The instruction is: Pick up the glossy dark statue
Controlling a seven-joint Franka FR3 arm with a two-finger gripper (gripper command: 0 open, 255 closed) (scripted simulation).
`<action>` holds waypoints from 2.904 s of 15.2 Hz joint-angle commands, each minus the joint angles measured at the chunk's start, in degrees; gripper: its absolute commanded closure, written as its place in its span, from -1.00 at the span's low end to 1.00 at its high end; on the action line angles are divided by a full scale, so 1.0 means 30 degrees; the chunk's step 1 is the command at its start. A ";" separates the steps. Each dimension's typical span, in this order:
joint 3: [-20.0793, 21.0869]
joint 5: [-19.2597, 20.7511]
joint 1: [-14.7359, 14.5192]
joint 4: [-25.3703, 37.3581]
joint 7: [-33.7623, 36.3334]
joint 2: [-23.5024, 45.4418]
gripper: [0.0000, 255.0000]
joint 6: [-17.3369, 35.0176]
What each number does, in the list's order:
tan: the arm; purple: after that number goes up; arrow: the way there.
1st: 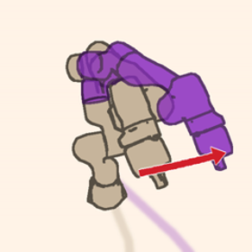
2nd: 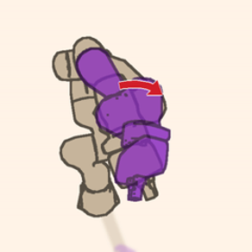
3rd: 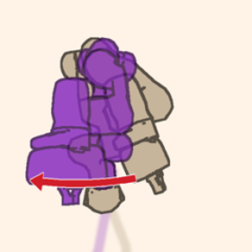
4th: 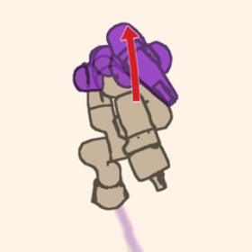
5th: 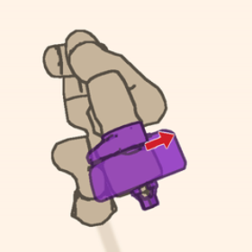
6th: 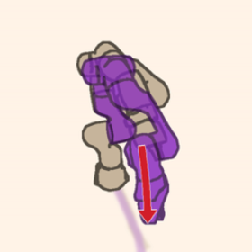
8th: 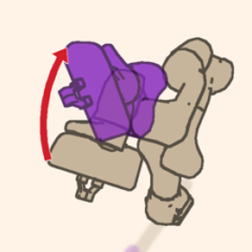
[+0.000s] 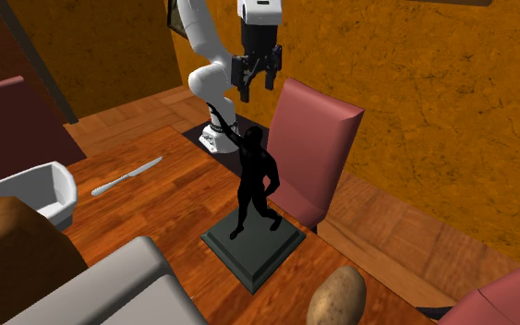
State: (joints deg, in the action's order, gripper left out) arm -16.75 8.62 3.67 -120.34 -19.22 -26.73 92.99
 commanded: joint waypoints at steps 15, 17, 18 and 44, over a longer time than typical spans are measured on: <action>-0.4394 -0.2529 0.0898 0.8393 -0.6743 0.8142 -1.00 0.0760; -0.4377 -0.2473 0.0890 0.7764 -0.6702 0.8034 -1.00 0.1295; -0.4372 -0.2450 0.0888 0.7459 -0.6685 0.7988 -1.00 0.1561; -0.4486 -0.2789 0.0964 1.0604 -0.6929 0.8652 1.00 -0.1008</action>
State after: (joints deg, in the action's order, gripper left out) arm -30.06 0.37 6.43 -89.52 -39.73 -0.95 90.72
